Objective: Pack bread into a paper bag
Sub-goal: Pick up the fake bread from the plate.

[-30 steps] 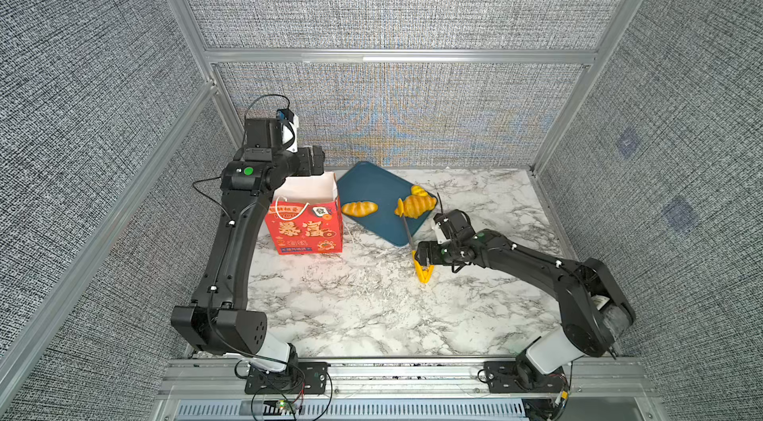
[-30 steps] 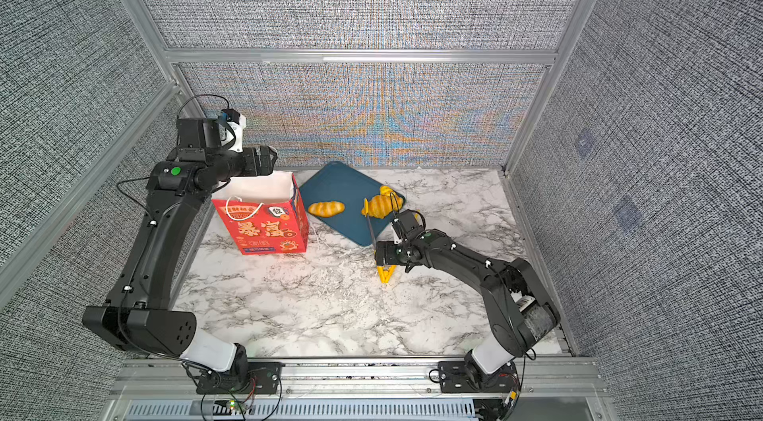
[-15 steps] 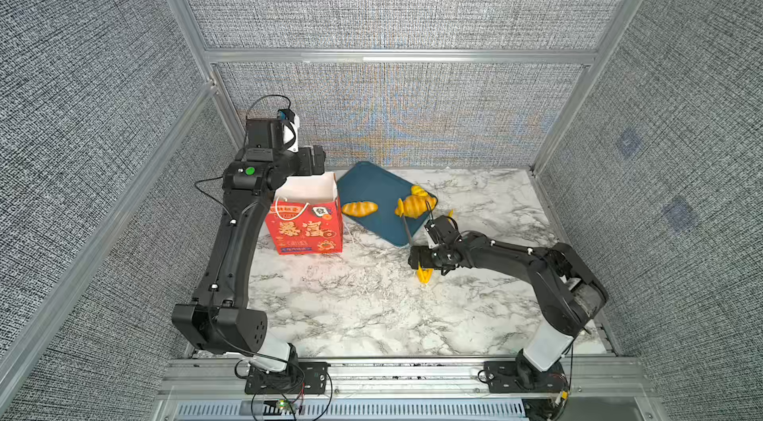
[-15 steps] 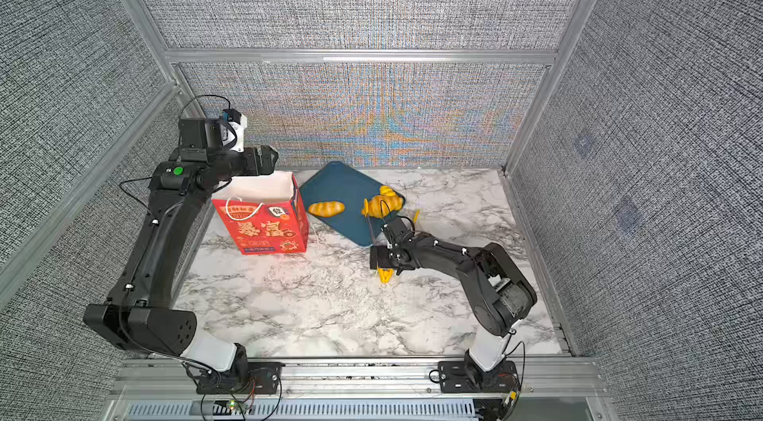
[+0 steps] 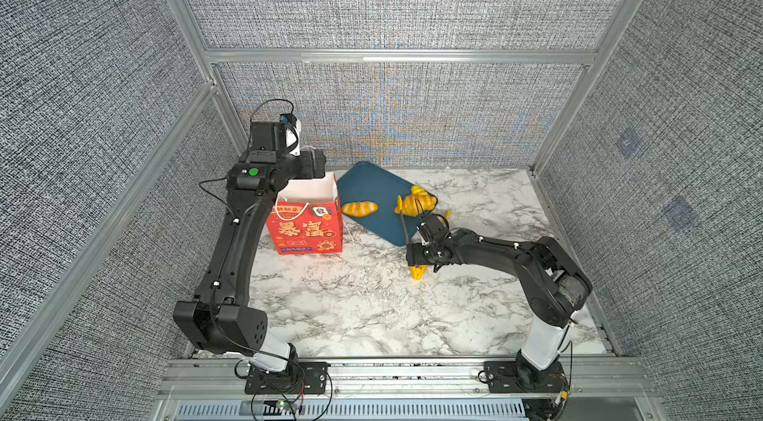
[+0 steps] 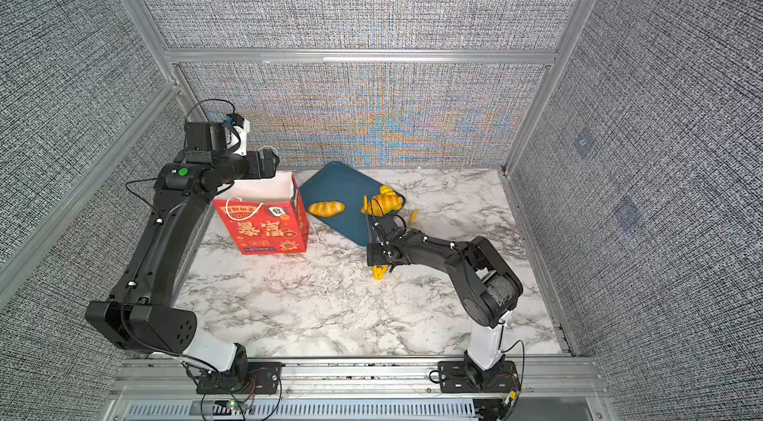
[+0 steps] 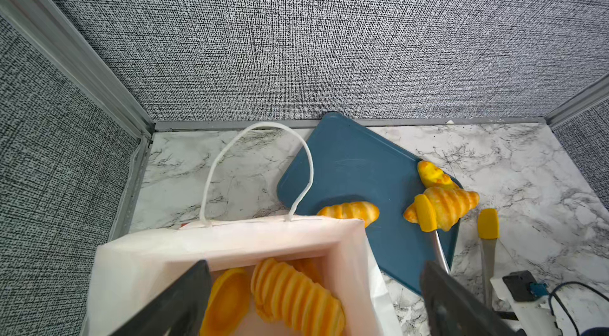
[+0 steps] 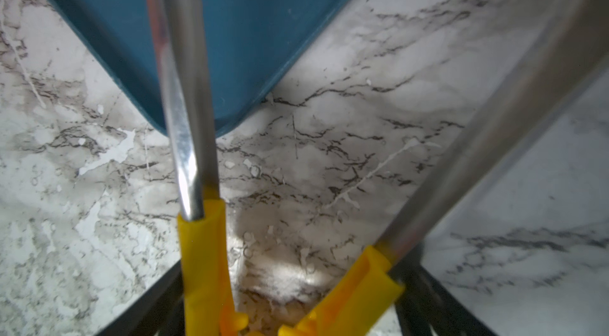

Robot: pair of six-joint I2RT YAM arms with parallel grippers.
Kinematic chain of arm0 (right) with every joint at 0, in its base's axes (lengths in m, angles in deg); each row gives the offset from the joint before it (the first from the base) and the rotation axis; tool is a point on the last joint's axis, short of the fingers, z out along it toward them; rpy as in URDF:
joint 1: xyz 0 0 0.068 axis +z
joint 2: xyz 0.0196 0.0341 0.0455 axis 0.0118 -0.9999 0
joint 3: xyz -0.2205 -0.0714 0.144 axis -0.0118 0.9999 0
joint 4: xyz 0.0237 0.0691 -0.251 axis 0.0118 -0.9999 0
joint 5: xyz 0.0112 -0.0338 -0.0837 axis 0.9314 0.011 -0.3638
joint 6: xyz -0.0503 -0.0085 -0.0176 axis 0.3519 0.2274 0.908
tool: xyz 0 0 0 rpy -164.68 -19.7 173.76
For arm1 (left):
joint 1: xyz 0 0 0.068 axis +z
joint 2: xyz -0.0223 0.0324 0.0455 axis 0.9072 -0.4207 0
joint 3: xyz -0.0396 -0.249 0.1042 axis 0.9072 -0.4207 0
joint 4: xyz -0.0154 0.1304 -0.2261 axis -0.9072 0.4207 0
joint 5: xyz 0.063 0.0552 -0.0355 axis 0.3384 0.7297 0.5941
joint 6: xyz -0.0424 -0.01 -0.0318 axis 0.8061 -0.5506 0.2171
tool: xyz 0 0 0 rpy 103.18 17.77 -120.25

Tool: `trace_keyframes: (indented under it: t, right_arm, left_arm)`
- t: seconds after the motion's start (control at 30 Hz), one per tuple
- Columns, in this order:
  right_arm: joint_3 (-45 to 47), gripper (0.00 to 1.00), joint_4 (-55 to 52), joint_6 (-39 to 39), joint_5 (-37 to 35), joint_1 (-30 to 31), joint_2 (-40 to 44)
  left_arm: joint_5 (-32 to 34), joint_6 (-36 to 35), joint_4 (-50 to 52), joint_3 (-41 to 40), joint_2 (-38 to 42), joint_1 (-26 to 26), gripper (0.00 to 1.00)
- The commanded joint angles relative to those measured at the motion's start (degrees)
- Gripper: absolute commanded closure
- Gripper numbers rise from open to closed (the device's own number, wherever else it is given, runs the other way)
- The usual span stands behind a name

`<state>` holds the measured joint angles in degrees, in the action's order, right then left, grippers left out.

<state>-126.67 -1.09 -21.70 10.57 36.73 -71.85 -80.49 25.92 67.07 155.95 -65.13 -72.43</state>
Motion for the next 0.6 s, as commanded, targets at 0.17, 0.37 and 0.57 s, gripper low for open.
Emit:
trace_keyframes:
  t: [0.17,0.37,0.57]
  right_arm:
    - [1.0,0.43,-3.0,0.6,-1.3,2.4,0.3]
    - [-0.5,0.58,-4.9,1.6,-2.8,3.3,2.6]
    - [-2.7,0.62,-7.4,3.2,-5.5,3.3,4.1]
  left_arm:
    - [0.3,0.6,-2.7,-1.4,0.4,-0.3,0.00]
    - [0.4,0.6,-2.7,-1.1,0.8,-0.6,0.00]
    - [0.2,0.5,-2.7,-0.7,0.8,-0.8,0.00]
